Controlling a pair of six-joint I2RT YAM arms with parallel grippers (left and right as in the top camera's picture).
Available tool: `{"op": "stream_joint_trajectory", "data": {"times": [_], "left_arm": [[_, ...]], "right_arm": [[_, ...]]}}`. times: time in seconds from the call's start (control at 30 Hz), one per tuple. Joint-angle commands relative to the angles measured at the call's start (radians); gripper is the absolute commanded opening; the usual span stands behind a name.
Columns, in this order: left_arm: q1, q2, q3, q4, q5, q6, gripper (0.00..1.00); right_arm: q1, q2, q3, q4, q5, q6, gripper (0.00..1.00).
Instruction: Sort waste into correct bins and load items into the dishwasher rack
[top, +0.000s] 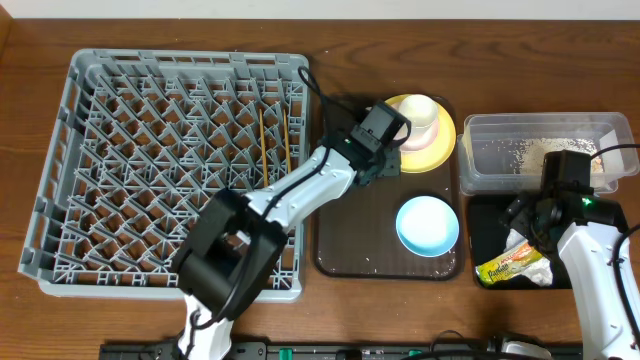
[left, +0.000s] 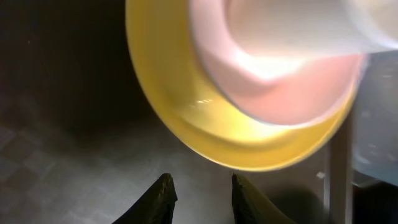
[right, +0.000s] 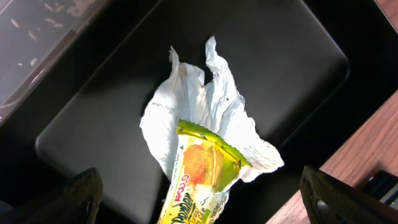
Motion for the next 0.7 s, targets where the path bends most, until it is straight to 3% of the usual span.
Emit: {"op": "stream_joint_trajectory", "data": {"times": [0.0, 0.17, 0.67], "left_arm": [[0.003, 0.034, 0.016, 0.017, -0.073, -0.026, 0.33], [0.003, 0.057, 0.014, 0.042, -0.146, -0.026, 0.33], [0.003, 0.125, 0.014, 0.113, -0.170, -0.071, 0.32]], "right_arm": [[-0.007, -0.008, 0.014, -0.001, 0.024, -0.004, 0.99], [-0.007, -0.008, 0.014, -0.001, 0.024, -0.004, 0.99], [-0.007, -0.008, 0.014, -0.001, 0.024, -0.004, 0.99]]}}
